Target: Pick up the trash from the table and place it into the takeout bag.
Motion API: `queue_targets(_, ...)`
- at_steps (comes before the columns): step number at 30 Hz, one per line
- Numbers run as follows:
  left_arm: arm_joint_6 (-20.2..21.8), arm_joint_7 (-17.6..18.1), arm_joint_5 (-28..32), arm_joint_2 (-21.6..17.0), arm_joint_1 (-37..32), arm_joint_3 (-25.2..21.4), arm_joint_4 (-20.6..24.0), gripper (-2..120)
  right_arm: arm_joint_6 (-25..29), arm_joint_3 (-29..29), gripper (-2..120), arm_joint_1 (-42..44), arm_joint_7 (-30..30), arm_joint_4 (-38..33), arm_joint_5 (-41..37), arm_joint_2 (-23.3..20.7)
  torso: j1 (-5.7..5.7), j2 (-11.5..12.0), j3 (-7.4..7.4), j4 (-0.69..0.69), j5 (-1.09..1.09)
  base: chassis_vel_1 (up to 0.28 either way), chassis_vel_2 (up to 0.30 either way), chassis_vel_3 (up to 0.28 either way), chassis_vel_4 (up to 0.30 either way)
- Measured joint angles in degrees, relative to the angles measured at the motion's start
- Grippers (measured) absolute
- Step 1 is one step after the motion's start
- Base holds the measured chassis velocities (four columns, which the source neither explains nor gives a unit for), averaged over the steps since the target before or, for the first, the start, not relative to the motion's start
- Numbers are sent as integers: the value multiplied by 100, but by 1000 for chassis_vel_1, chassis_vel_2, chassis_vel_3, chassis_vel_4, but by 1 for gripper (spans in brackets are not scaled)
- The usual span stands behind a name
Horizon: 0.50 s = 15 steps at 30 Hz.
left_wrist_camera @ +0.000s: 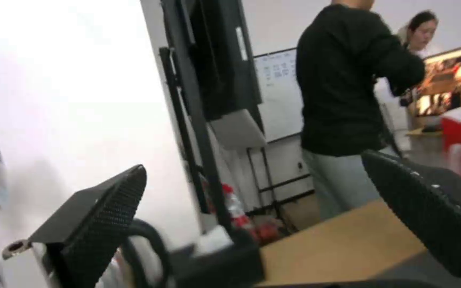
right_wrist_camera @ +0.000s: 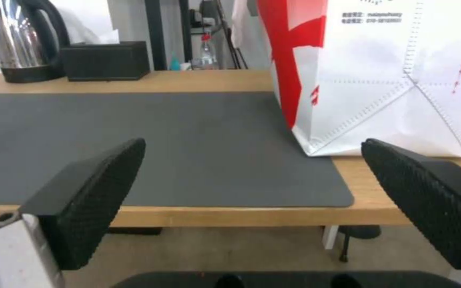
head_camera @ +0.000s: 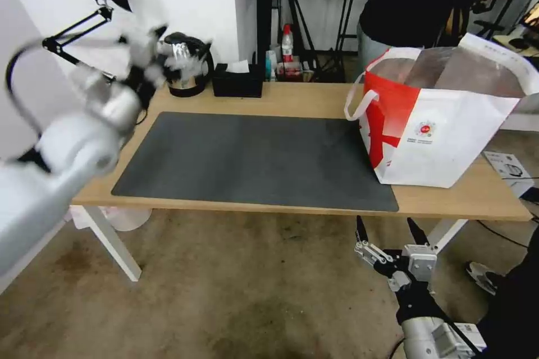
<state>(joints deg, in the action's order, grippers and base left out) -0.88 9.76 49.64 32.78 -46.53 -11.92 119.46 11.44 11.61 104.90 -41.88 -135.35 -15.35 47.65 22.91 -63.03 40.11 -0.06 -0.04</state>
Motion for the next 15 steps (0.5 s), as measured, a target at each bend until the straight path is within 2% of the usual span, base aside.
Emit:
queue_targets(1, 0, 0, 0, 0, 0, 0, 0, 100, 0, 0, 100, 0, 0, 0, 0, 0, 0, 0, 0, 0, 0, 0, 0, 0, 0)
queue_targets(3, 99, 20, -316, 307, -566, -467, 270, 100, 0, 0, 100, 0, 0, 0, 0, 0, 0, -1, 0, 0, 11, 0, 0, 0, 0)
queue_targets(5, 186, -2, -725, 655, -1185, -966, 482, 100, 0, 0, 100, 0, 0, 0, 0, 0, 0, 0, -1, 5, 1, 0, 0, 0, 0)
queue_targets(6, 200, -5, -938, 863, -1516, -1237, 592, 100, 0, 0, 100, 0, 0, 0, 0, 0, -1, 0, -1, 8, 6, 0, 0, 0, 0)
queue_targets(7, 200, -5, -938, 863, -1516, -1237, 592, 100, 0, 0, 100, 0, 0, 0, 0, 0, -1, 0, -1, 8, 6, 0, 0, 0, 0)
queue_targets(8, 185, 5, -1138, 1019, -1758, -1405, 644, 100, 0, 0, 100, 0, 0, 0, 0, 0, 0, -1, -1, 8, 6, 0, 0, 0, 0)
queue_targets(11, -142, 40, -2420, 1639, -2478, -1774, 649, 100, 0, 0, 100, 0, 0, 0, 0, 0, 0, 0, -1, 6, 5, 0, 0, 0, 0)
queue_targets(12, -142, 40, -2420, 1639, -2478, -1774, 649, 100, 0, 0, 100, 0, 0, 0, 0, 0, 0, 0, -1, 6, 5, 0, 0, 0, 0)
queue_targets(15, -291, 88, -3093, 2294, -3286, -1919, 906, 100, 0, 0, 100, 0, 0, 0, 0, 0, 0, 0, 0, 7, 5, 0, 0, 0, 0)
